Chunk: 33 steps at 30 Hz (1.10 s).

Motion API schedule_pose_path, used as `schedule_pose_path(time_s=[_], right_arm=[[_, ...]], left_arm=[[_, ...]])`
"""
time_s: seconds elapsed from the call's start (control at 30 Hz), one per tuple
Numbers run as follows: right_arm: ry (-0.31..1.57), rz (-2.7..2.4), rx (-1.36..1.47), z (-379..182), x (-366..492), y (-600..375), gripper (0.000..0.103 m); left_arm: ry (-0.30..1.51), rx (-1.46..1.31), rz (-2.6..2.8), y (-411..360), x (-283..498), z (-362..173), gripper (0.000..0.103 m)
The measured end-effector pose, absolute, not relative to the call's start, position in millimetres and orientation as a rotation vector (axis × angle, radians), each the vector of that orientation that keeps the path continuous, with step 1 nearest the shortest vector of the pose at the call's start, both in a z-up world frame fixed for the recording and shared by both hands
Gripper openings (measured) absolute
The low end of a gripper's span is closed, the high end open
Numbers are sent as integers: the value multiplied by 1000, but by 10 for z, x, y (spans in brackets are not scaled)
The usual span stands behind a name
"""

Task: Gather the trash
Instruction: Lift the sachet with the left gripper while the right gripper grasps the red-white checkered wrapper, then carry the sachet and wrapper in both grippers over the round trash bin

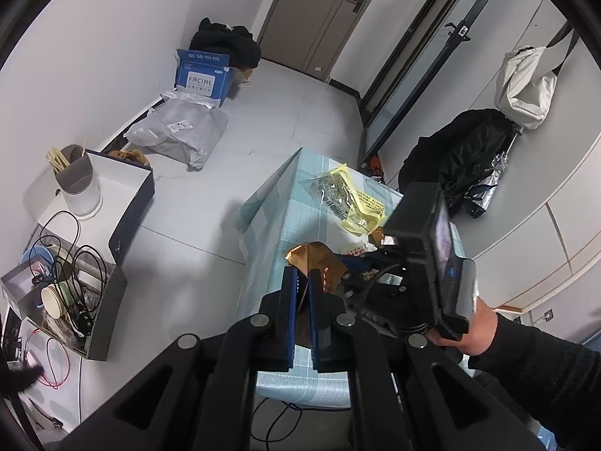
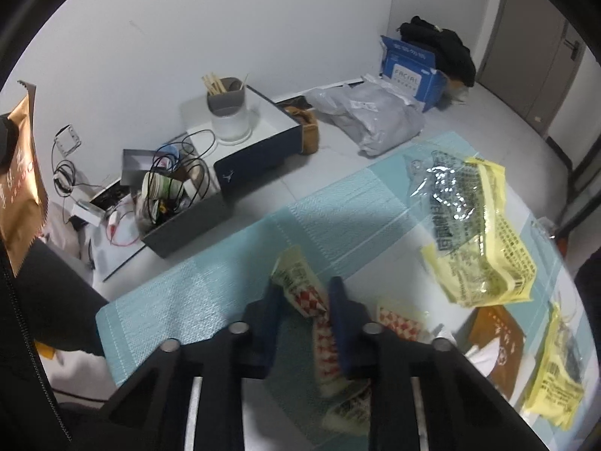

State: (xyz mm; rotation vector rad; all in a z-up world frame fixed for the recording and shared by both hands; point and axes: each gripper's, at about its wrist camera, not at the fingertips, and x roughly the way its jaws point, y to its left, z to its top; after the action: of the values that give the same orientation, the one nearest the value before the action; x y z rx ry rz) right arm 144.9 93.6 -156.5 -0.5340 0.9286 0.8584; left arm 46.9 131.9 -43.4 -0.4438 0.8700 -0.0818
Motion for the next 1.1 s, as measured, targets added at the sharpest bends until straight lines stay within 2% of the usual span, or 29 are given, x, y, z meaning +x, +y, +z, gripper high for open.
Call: schedule_pose_path(time_s=[0.3,0.57,1.1], right_arm=[[866,862,-267,-1070,1499,554,10],[794,840,31,-435,1352,-198,10],[458,568,156,946,321,-2125,10]], left_arm=[[856,-418,-89,1199,484,-375,2],[811,-371,-118,870,491,-149,2],[676,-220,-426,-668,515,855,2]])
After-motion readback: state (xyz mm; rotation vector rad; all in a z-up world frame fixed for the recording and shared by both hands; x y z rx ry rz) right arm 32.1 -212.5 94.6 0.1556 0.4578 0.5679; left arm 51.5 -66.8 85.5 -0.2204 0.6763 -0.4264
